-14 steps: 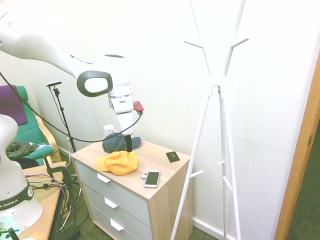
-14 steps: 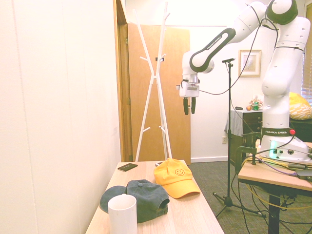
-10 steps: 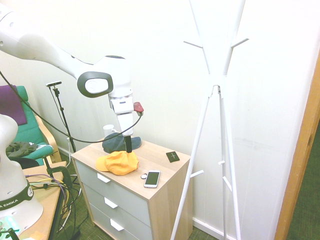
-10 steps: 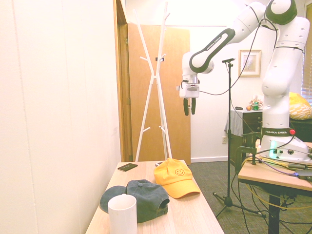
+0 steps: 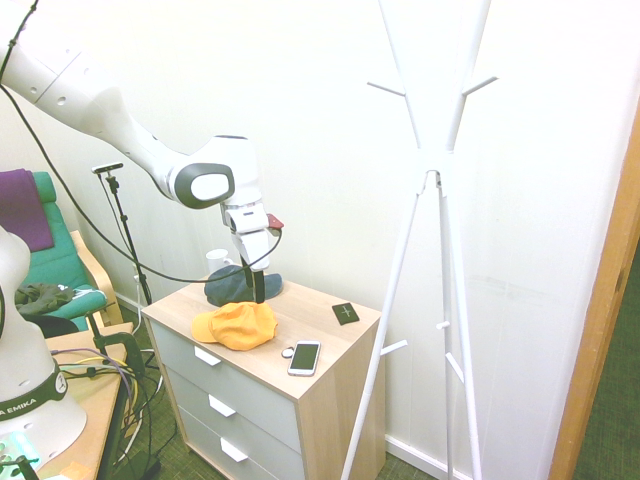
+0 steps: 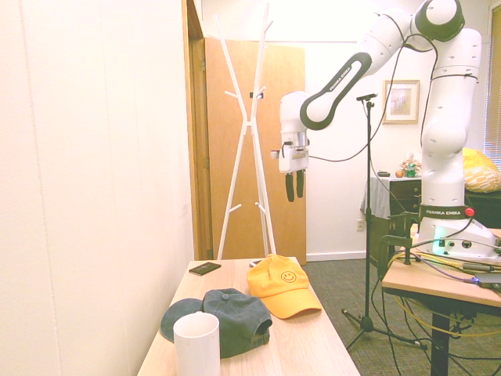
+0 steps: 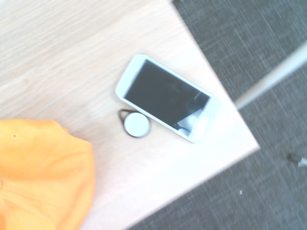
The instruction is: Hang the cap
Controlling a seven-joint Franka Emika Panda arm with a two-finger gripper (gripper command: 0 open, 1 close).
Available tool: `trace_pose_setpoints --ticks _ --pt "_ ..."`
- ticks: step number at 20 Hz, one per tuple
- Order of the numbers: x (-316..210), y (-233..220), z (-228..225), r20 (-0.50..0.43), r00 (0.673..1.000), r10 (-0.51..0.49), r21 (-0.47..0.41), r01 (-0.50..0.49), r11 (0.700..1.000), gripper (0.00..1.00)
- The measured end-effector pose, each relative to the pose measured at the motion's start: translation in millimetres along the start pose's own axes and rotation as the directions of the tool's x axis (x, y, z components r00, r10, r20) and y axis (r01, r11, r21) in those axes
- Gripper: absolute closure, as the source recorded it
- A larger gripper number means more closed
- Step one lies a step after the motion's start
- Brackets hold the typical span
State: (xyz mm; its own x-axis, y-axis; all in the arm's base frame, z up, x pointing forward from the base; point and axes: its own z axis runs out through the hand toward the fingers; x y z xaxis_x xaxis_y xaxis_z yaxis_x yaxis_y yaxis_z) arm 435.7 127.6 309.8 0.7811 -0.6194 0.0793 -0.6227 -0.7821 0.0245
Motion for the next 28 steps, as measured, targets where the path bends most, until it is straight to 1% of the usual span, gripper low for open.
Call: trace_pose_setpoints --ticks 4,9,13,15,23,27,28 --pt "-19.5 -31.4 37.0 -0.005 0.998 -0.065 -0.007 0.065 0.998 0.00" --pt "-44.9 -64.1 63.8 0.005 0.992 -0.124 -0.026 0.124 0.992 0.00" --pt "-61.7 -85.5 78.3 0.011 0.987 -0.162 -0.031 0.162 0.986 0.00" --pt "-64.3 -95.2 84.7 -0.003 0.983 -0.183 -0.026 0.183 0.983 0.00" --pt "-81.5 -134.5 112.7 0.005 0.974 -0.228 -0.033 0.228 0.973 0.00" --pt "-89.2 -142.7 122.6 0.010 0.970 -0.245 -0.044 0.245 0.969 0.00" --pt "-91.9 -143.0 124.5 0.012 0.968 -0.250 -0.048 0.250 0.967 1.00"
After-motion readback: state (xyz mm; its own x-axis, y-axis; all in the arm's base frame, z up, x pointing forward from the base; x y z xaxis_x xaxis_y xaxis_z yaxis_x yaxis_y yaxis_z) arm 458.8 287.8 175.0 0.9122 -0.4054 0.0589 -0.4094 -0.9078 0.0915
